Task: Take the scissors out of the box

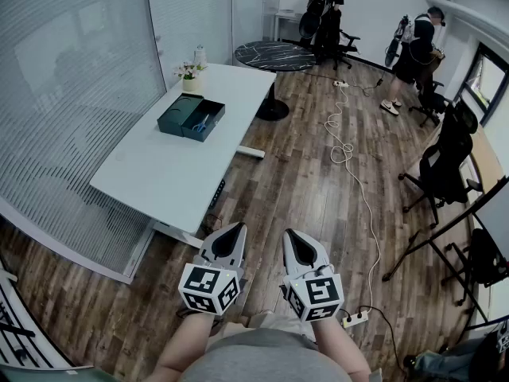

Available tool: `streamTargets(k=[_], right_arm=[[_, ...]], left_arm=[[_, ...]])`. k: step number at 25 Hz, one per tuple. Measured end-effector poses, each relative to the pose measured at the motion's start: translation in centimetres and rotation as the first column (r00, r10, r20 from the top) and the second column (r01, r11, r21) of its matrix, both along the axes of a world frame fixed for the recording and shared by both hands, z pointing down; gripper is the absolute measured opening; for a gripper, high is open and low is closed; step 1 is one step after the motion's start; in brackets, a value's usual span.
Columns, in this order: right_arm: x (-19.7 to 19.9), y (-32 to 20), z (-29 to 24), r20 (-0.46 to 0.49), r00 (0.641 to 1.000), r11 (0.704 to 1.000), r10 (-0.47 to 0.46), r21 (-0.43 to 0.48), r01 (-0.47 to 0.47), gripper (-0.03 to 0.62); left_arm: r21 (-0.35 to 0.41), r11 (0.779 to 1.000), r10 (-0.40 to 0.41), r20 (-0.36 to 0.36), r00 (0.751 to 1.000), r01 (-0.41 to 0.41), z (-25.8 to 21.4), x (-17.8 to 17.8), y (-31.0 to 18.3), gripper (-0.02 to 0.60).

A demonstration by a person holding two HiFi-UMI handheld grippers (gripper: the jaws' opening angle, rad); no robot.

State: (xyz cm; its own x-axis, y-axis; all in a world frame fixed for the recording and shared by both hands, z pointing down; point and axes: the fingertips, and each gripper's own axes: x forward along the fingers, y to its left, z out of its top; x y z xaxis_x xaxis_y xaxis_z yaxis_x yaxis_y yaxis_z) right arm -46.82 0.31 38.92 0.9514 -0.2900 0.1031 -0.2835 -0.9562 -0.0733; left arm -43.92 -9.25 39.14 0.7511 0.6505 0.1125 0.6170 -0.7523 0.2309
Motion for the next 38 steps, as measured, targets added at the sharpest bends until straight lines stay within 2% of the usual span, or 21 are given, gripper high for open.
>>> streamTargets(k=[9, 17, 26, 31, 38], right_arm=[[2.3, 2.0, 0.1, 0.003, 1.000, 1.000, -0.026, 0.013, 0.026, 0.008], [3.8, 4.0, -0.2, -0.031, 0.997, 0.997, -0.072, 0.035, 0.073, 0.009], [6.4, 5.9, 0.2, -0.010, 0.995, 0.993, -0.100, 0.060, 0.100, 0.009], [9.0, 6.4, 0.8, -0.005, 0.994, 0.992, -0.109, 0.062, 0.109, 0.009], [15.6, 6.9, 2.1, -0.003, 0.994, 0.992, -0.109, 0.057, 0.109, 0.009]], left_arm=[[0.003, 1.000, -0.014, 0.019, 1.000, 0.014, 0.2, 2.1, 2.1, 0.005], [0.006, 0.999, -0.050, 0.006, 0.999, 0.050, 0.2, 3.2, 4.2, 0.005], [0.019, 0.998, -0.068, 0.029, 0.997, 0.067, 0.6, 5.4, 6.0, 0.006], [0.013, 0.997, -0.079, 0.035, 0.996, 0.078, 0.7, 8.3, 6.5, 0.006], [-0.013, 0.995, -0.094, 0.041, 0.995, 0.094, 1.7, 15.4, 6.6, 0.005]])
